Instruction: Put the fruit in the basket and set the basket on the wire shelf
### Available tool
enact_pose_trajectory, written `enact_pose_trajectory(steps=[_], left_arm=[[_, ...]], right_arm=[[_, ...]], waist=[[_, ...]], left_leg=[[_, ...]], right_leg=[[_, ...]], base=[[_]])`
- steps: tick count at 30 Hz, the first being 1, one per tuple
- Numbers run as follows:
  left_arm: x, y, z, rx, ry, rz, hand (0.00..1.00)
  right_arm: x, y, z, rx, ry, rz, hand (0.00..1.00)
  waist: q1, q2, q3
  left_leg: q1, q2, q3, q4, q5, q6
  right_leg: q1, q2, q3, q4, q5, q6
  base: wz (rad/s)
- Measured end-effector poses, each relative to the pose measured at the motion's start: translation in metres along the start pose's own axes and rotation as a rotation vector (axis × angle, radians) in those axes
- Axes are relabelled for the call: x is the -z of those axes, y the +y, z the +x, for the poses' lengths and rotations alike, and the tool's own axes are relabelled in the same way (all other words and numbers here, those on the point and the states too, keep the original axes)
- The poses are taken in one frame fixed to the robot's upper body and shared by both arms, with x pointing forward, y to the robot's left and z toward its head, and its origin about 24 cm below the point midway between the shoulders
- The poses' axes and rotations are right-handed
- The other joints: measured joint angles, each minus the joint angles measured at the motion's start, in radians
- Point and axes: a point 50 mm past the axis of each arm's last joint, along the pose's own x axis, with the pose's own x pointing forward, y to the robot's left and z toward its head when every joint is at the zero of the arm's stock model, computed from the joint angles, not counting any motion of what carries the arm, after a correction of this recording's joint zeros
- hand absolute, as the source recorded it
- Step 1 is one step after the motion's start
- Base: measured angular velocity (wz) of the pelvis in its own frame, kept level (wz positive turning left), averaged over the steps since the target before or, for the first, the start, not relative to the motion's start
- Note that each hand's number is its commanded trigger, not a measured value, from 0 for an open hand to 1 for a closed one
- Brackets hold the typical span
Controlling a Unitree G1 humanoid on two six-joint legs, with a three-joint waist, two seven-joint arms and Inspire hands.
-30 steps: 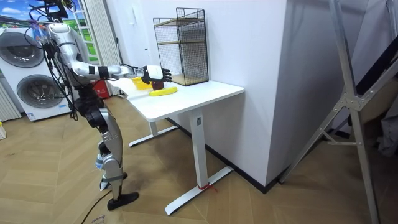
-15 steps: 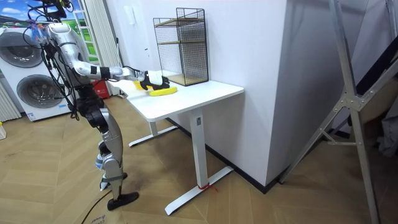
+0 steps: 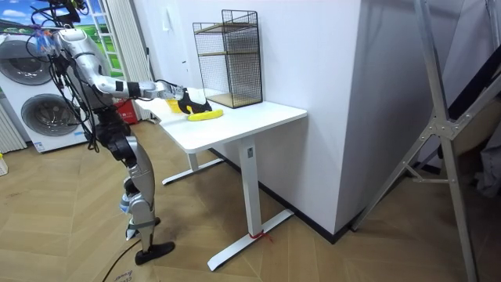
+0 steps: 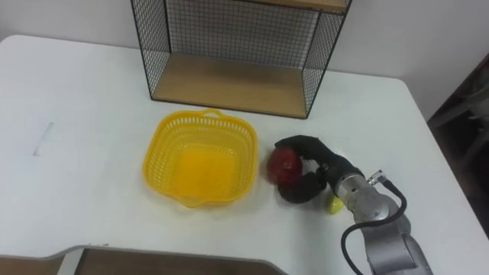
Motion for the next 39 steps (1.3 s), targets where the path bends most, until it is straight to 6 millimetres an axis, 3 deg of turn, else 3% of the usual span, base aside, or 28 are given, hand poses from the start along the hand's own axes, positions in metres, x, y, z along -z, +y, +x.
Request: enact_pose_trajectory(steps=[10, 17, 21, 26, 32, 35, 39], left_arm=[[0.000, 0.000, 0.000, -0.002, -0.001, 0.000, 0.00], [0.000, 0.000, 0.000, -0.039, 0.002, -0.001, 0.00], [0.005, -0.001, 0.000, -0.059, 0.025, 0.001, 0.00], [0.009, -0.002, -0.001, -0.063, 0.024, -0.001, 0.00], [0.018, -0.012, -0.004, -0.041, 0.032, -0.008, 0.00], [0.020, -0.019, -0.005, -0.030, 0.038, -0.016, 0.00], [0.018, -0.023, -0.004, -0.031, 0.043, -0.017, 0.00]], right_arm=[[0.000, -0.003, 0.002, 0.035, 0.016, -0.010, 1.00], [0.015, 0.003, -0.004, 0.064, 0.005, 0.251, 1.00], [0.019, 0.010, -0.007, 0.073, -0.021, 0.433, 1.00], [0.020, 0.015, -0.010, 0.066, -0.055, 0.557, 1.00], [0.016, 0.018, -0.014, 0.066, -0.109, 0.684, 1.00], [0.012, 0.014, -0.015, 0.086, -0.136, 0.724, 1.00], [0.006, 0.002, -0.018, 0.150, -0.174, 0.744, 1.00]], waist=[[0.000, -0.002, 0.0010], [0.001, -0.002, 0.0021], [-0.009, 0.011, 0.0094], [-0.019, 0.018, 0.0077], [-0.036, 0.046, -0.0038], [-0.051, 0.061, -0.0006], [-0.054, 0.056, 0.0035]], left_leg=[[0.005, 0.001, -0.001, 0.000, 0.000, 0.000], [0.009, 0.001, 0.003, -0.002, 0.000, 0.000], [0.007, 0.001, 0.005, -0.004, 0.000, 0.000], [0.001, 0.001, 0.002, 0.001, -0.001, -0.001], [0.001, 0.000, 0.004, 0.005, 0.000, -0.001], [0.012, 0.000, 0.004, -0.001, 0.000, -0.001], [0.015, 0.000, 0.012, -0.001, 0.000, -0.001]], right_leg=[[0.001, 0.000, -0.007, -0.001, 0.000, 0.000], [0.005, 0.001, -0.004, -0.004, 0.000, 0.000], [0.005, 0.001, -0.004, -0.004, 0.000, 0.000], [0.004, 0.001, -0.007, -0.005, 0.000, 0.000], [0.000, -0.001, -0.005, -0.001, 0.000, 0.000], [0.012, -0.001, -0.005, -0.003, 0.000, 0.000], [0.013, 0.000, 0.004, -0.006, -0.001, 0.000]], base=[[0.00], [-0.02], [-0.02], [0.01], [0.00], [0.00], [-0.05]])
